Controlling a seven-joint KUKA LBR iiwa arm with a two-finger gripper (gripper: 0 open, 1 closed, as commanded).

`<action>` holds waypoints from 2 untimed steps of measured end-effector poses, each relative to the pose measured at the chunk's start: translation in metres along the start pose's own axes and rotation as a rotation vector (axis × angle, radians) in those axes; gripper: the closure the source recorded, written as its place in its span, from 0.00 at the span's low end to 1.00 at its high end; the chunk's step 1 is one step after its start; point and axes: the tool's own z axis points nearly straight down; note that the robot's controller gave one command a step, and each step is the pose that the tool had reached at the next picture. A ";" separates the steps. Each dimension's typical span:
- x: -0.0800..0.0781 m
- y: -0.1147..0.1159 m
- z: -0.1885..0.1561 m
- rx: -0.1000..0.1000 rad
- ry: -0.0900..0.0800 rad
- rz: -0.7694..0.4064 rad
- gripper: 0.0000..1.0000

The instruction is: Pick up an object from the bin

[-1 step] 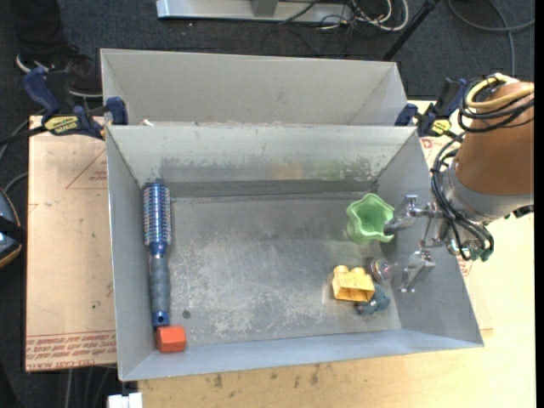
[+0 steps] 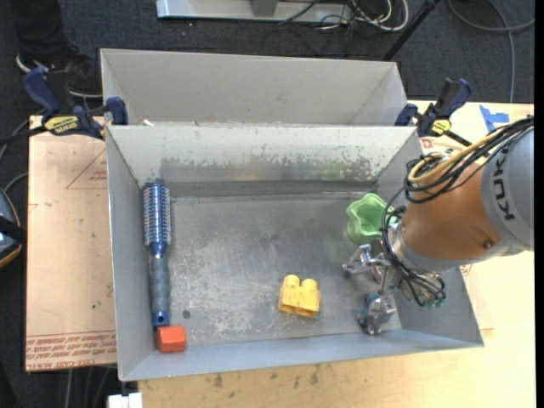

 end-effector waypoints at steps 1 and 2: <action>0.002 0.000 -0.001 -0.002 0.010 -0.003 1.00; -0.009 0.004 -0.121 -0.002 0.008 0.017 1.00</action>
Offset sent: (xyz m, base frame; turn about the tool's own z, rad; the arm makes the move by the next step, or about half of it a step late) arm 0.0000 0.0000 0.0000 0.0000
